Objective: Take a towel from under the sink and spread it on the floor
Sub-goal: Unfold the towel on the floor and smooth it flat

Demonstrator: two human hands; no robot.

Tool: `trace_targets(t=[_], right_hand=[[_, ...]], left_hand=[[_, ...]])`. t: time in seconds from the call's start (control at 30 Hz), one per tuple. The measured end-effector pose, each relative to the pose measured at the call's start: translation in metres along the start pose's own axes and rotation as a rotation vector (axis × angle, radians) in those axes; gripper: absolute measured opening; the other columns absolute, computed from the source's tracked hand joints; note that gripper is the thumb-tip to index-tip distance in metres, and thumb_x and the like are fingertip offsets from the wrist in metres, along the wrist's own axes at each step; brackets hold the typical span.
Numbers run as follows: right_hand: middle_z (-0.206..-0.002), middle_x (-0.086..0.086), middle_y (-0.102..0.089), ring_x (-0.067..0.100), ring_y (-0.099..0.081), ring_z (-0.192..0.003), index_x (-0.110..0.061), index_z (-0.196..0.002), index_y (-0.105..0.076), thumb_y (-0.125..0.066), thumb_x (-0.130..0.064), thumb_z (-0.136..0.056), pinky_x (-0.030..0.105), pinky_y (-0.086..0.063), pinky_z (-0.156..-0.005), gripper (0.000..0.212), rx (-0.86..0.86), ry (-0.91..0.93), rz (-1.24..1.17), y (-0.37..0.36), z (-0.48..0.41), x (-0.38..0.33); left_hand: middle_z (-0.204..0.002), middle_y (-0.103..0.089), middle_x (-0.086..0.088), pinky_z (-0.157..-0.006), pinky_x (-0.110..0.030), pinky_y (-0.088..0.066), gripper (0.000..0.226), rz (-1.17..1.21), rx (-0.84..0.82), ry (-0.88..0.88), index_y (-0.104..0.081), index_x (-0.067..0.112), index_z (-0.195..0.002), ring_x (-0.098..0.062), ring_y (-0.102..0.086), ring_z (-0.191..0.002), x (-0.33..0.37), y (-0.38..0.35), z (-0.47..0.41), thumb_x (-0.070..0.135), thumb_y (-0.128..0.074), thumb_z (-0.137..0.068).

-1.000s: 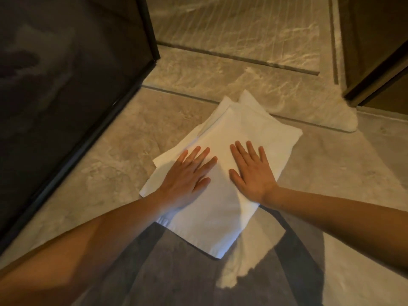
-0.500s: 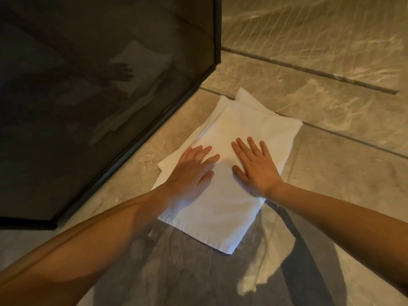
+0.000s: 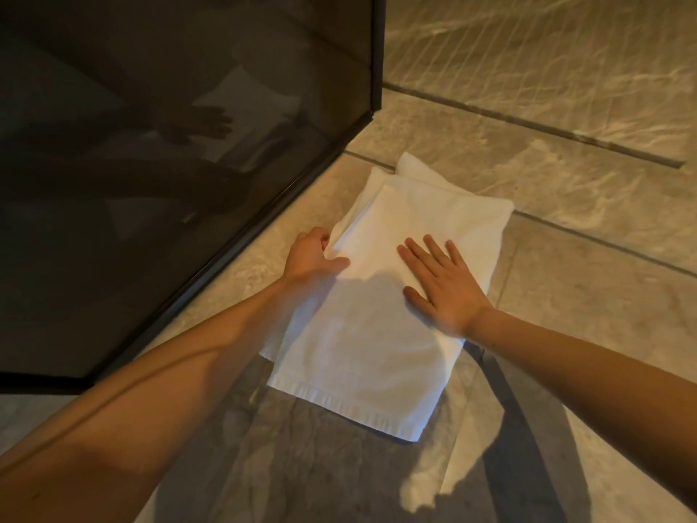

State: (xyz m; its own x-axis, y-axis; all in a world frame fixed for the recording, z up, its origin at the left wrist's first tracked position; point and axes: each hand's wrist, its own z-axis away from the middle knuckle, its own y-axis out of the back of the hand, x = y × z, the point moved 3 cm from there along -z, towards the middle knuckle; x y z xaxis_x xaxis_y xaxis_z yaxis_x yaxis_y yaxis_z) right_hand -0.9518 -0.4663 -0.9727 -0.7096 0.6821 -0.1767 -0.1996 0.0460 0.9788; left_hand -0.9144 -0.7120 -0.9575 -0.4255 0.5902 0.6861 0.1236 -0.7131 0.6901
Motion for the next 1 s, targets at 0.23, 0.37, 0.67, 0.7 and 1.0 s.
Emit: trace_targets(t=[0.23, 0.37, 0.67, 0.7, 1.0], right_hand=[[-0.165, 0.0, -0.009, 0.025, 0.0, -0.152, -0.021, -0.158, -0.008, -0.011, -0.057, -0.095, 0.046, 0.002, -0.122, 0.072, -0.006, -0.001, 0.016, -0.004, -0.001, 0.001], [-0.165, 0.0, -0.007, 0.025, 0.001, -0.152, -0.021, -0.158, -0.006, -0.009, -0.057, -0.094, 0.045, 0.003, -0.122, 0.073, -0.016, -0.009, 0.016, -0.003, -0.002, 0.002], [-0.106, 0.015, -0.067, 0.029, -0.061, -0.094, -0.047, -0.148, -0.025, -0.031, -0.047, -0.1, 0.043, -0.048, -0.085, 0.049, 0.148, -0.129, -0.631, 0.069, -0.046, -0.023], [-0.103, 0.016, -0.067, 0.03, -0.062, -0.093, -0.048, -0.147, -0.028, -0.029, -0.048, -0.101, 0.042, -0.047, -0.082, 0.046, 0.079, -0.125, -0.587, 0.074, -0.056, -0.028], [-0.125, 0.007, -0.064, 0.024, -0.057, -0.115, -0.014, -0.118, -0.07, -0.067, -0.008, -0.081, 0.018, -0.035, -0.083, 0.038, 0.054, -0.283, -0.591, 0.081, -0.065, -0.011]], left_hand=[[-0.093, -0.057, -0.008, -0.054, -0.018, -0.037, 0.016, 0.075, 0.026, -0.154, -0.066, 0.013, -0.092, -0.02, -0.054, -0.076, 0.005, 0.011, 0.006, 0.017, -0.073, -0.077], [-0.093, -0.067, 0.018, -0.061, -0.005, -0.044, 0.032, 0.18, -0.087, -0.185, -0.06, 0.035, -0.107, 0.003, -0.063, -0.078, 0.009, 0.012, 0.024, 0.018, -0.065, -0.081], [-0.145, -0.051, -0.003, -0.096, -0.029, -0.043, 0.06, -0.271, -0.091, -0.537, -0.038, 0.02, -0.148, -0.026, -0.054, -0.123, 0.032, 0.008, 0.054, 0.007, -0.056, -0.093], [-0.141, -0.055, -0.008, -0.092, -0.033, -0.047, 0.06, -0.286, -0.073, -0.604, -0.04, 0.017, -0.147, -0.029, -0.059, -0.115, 0.039, 0.004, 0.059, 0.004, -0.058, -0.091], [-0.133, -0.051, 0.008, -0.086, -0.012, -0.045, 0.077, -0.114, -0.218, -0.499, -0.034, 0.041, -0.145, -0.009, -0.053, -0.114, 0.034, -0.003, 0.079, -0.002, -0.055, -0.086]])
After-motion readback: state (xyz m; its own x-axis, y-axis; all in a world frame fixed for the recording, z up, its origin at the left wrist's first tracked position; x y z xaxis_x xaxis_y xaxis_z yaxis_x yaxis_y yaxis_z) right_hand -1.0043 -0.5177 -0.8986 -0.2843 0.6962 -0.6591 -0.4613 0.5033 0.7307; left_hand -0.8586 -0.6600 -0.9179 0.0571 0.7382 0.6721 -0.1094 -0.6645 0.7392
